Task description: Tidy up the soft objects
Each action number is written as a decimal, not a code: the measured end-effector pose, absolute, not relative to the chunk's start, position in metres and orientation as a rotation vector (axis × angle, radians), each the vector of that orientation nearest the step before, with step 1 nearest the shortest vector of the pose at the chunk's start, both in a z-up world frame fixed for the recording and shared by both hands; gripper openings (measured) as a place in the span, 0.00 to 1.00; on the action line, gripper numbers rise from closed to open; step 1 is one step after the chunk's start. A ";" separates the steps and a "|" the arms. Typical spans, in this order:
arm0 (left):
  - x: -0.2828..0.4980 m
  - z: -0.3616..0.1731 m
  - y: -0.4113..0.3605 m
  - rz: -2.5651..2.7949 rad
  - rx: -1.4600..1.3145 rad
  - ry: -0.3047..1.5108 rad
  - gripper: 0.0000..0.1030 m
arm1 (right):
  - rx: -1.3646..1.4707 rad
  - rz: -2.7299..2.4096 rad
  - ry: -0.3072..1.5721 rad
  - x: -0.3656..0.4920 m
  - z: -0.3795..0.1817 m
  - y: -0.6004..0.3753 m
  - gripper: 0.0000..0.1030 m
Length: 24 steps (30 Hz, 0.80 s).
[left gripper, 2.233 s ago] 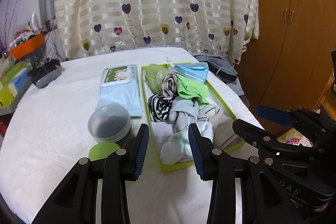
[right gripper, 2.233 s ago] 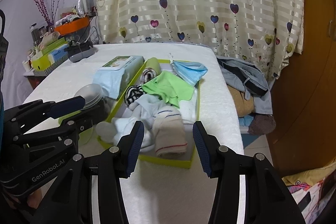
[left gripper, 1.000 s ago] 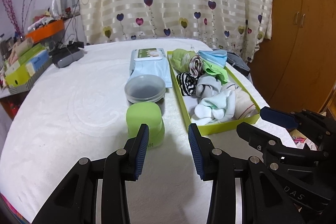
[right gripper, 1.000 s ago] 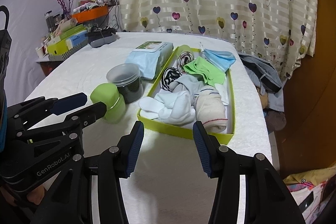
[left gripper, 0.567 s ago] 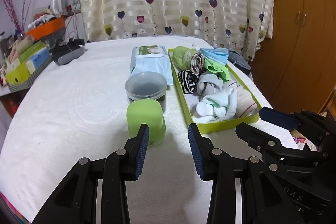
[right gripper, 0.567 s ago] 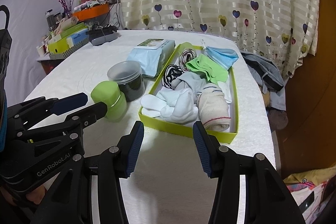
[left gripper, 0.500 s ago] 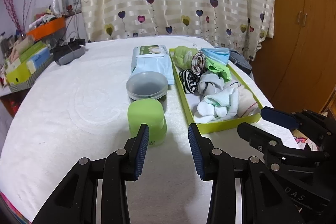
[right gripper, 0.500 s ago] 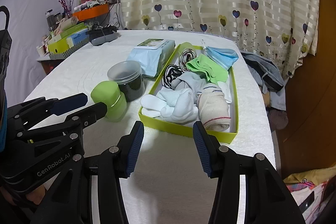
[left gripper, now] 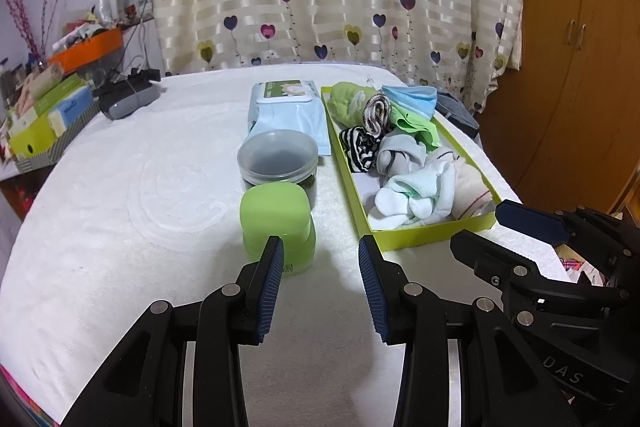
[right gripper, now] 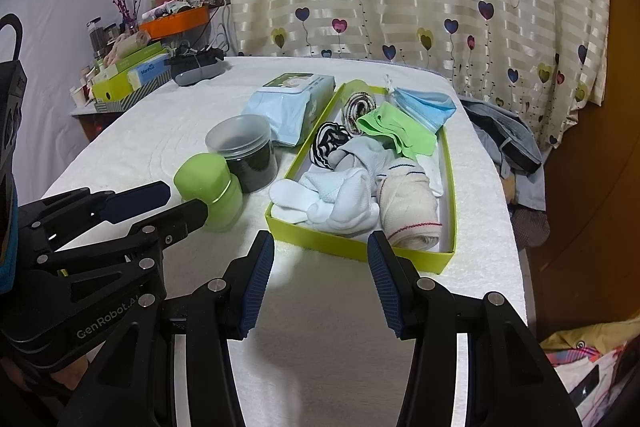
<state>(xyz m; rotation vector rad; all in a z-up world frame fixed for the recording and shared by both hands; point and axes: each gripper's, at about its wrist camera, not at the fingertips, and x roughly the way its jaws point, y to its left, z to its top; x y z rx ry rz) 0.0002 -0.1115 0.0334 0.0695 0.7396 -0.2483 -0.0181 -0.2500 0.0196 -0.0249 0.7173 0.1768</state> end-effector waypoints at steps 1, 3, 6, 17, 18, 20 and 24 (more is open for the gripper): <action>0.000 0.034 -0.112 -0.247 0.069 0.739 0.37 | -0.024 0.177 0.718 -0.018 0.019 -0.250 0.48; 0.000 0.033 -0.112 -0.248 0.070 0.740 0.37 | -0.024 0.178 0.720 -0.018 0.019 -0.249 0.48; 0.001 0.032 -0.113 -0.249 0.070 0.745 0.37 | -0.024 0.179 0.721 -0.018 0.018 -0.249 0.48; 0.002 0.027 -0.113 -0.252 0.068 0.753 0.37 | -0.025 0.185 0.725 -0.017 0.013 -0.247 0.48; 0.002 0.027 -0.113 -0.252 0.068 0.754 0.37 | -0.025 0.184 0.726 -0.017 0.014 -0.247 0.48; 0.001 0.027 -0.114 -0.251 0.070 0.754 0.37 | -0.024 0.184 0.727 -0.017 0.013 -0.247 0.48; 0.002 0.027 -0.114 -0.250 0.069 0.754 0.37 | -0.026 0.184 0.728 -0.016 0.012 -0.246 0.48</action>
